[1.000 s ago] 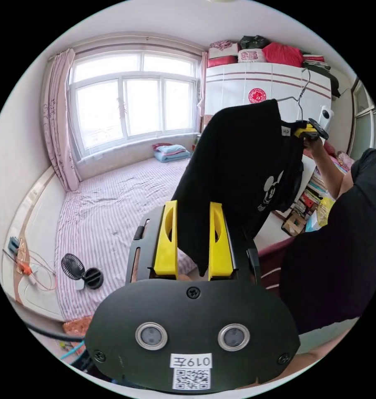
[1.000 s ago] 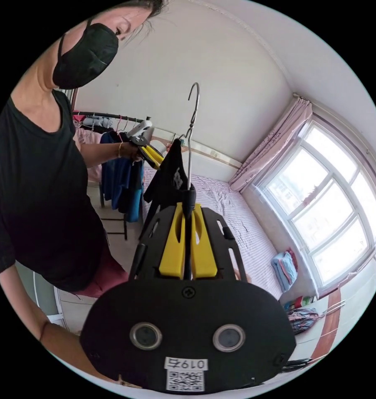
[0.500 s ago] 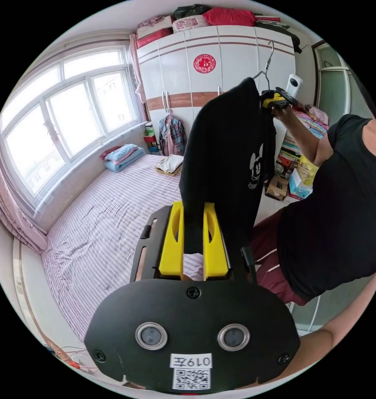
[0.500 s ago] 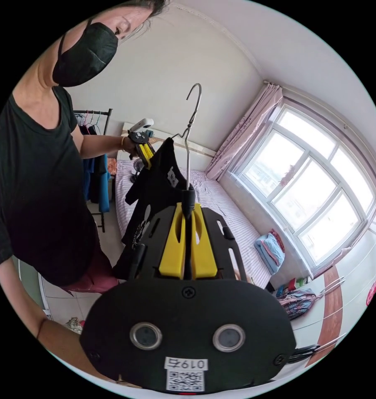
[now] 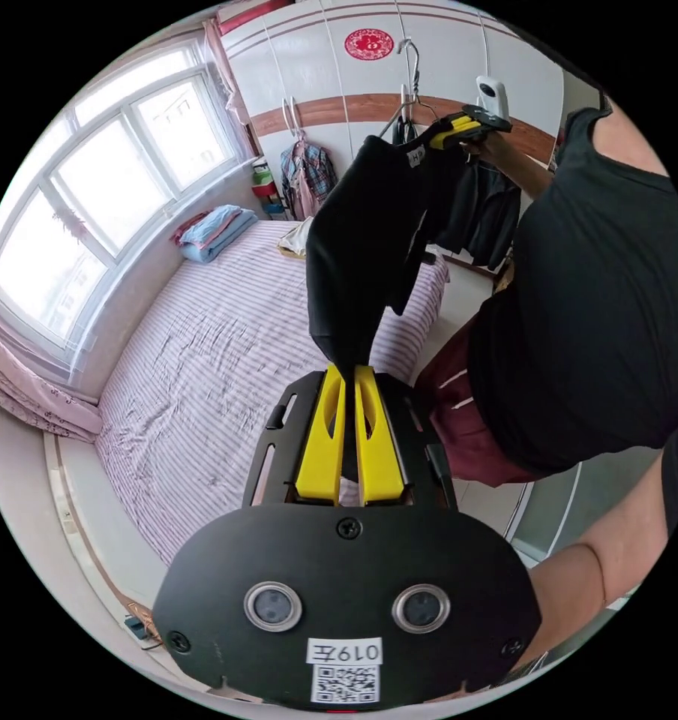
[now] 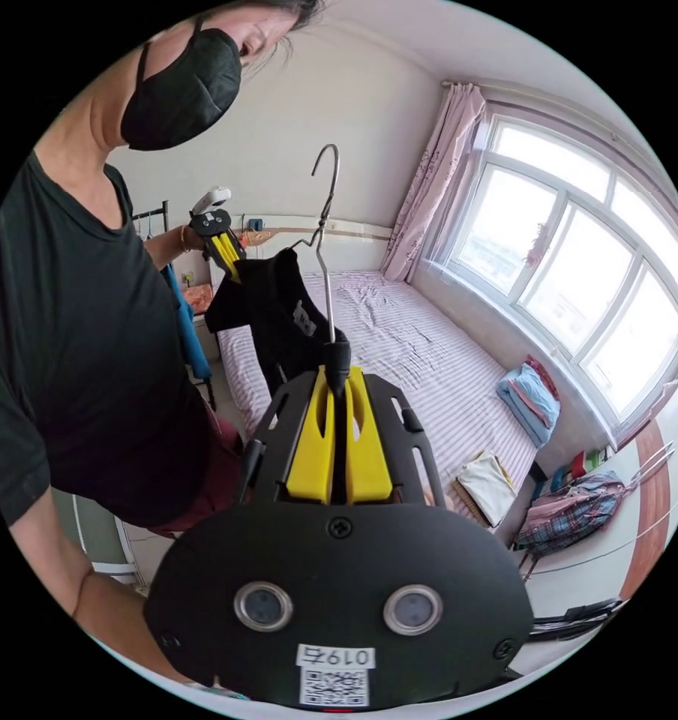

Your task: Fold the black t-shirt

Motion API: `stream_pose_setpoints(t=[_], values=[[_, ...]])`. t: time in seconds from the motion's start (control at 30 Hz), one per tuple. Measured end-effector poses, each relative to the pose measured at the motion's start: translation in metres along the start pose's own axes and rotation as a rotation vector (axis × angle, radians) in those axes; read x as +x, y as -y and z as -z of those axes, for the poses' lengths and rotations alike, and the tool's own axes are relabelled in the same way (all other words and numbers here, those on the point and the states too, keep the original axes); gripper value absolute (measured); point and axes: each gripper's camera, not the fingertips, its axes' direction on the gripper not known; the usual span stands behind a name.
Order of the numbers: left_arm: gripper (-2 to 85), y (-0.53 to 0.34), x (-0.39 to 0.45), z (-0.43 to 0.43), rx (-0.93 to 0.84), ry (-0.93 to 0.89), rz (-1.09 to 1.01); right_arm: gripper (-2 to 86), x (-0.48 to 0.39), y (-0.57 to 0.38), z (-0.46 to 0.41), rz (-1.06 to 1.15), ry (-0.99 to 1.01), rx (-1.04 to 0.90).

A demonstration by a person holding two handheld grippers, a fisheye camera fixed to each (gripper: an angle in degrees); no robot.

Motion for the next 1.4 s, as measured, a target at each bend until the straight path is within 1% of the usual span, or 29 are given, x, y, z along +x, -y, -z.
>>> stream_pose_setpoints(t=[0.13,0.27,0.33,0.47,0.53,0.57,0.63,0.67,0.7,0.73,0.77,0.8,0.83,0.87,0.9,0.93,1.0,1.13,1.23,1.4], values=[[2.2,0.024,-0.052,0.036,-0.024,-0.019,-0.076,-0.9,0.038,0.049,0.009,-0.037,-0.008,-0.046],[2.2,0.044,-0.112,0.079,-0.021,-0.02,-0.162,-0.9,0.08,0.128,0.028,-0.044,-0.025,-0.093],[2.3,0.061,-0.152,0.116,0.015,-0.039,-0.249,-0.9,0.104,0.166,0.04,-0.059,-0.025,-0.106],[2.4,0.094,-0.228,0.156,0.035,-0.112,-0.303,-0.9,0.185,0.243,0.053,-0.136,0.069,-0.153],[2.4,0.121,-0.289,0.154,0.015,-0.206,-0.293,-0.9,0.231,0.269,0.038,-0.163,0.128,-0.198],[2.4,0.129,-0.305,0.148,0.004,-0.225,-0.282,-0.9,0.264,0.282,0.02,-0.182,0.159,-0.23],[2.3,0.157,-0.37,0.11,-0.054,-0.282,-0.231,-0.9,0.318,0.292,-0.02,-0.214,0.209,-0.274],[2.2,0.163,-0.386,0.096,-0.075,-0.291,-0.212,-0.9,0.356,0.294,-0.054,-0.253,0.25,-0.3],[2.1,0.174,-0.421,0.062,-0.113,-0.315,-0.163,-0.9,0.394,0.292,-0.093,-0.296,0.294,-0.324],[2.0,0.183,-0.455,0.022,-0.152,-0.35,-0.109,-0.9,0.413,0.291,-0.115,-0.307,0.306,-0.341],[2.0,0.187,-0.472,0.002,-0.166,-0.36,-0.084,-0.9,0.446,0.288,-0.158,-0.326,0.314,-0.359],[1.9,0.193,-0.502,-0.038,-0.191,-0.369,-0.032,-0.9,0.479,0.284,-0.201,-0.354,0.328,-0.371],[1.9,0.197,-0.532,-0.079,-0.22,-0.358,0.017,-0.9,0.494,0.282,-0.222,-0.362,0.328,-0.378],[1.9,0.199,-0.547,-0.098,-0.227,-0.345,0.052,-0.9,0.521,0.28,-0.263,-0.364,0.321,-0.377],[1.8,0.202,-0.576,-0.136,-0.254,-0.321,0.116,-0.9,0.547,0.28,-0.303,-0.368,0.306,-0.402],[1.7,0.205,-0.601,-0.169,-0.259,-0.301,0.168,-0.9,0.559,0.28,-0.322,-0.371,0.297,-0.416],[1.7,0.21,-0.639,-0.216,-0.273,-0.276,0.258,-0.9,0.599,0.283,-0.389,-0.348,0.258,-0.458],[1.5,0.228,-0.7,-0.299,-0.349,-0.2,0.328,-0.9,0.654,0.297,-0.462,-0.367,0.247,-0.507],[1.5,0.234,-0.74,-0.329,-0.355,-0.202,0.398,-0.9,0.695,0.32,-0.5,-0.367,0.255,-0.538],[1.6,0.247,-0.79,-0.348,-0.351,-0.2,0.454,-0.9,0.753,0.366,-0.542,-0.337,0.283,-0.582]])
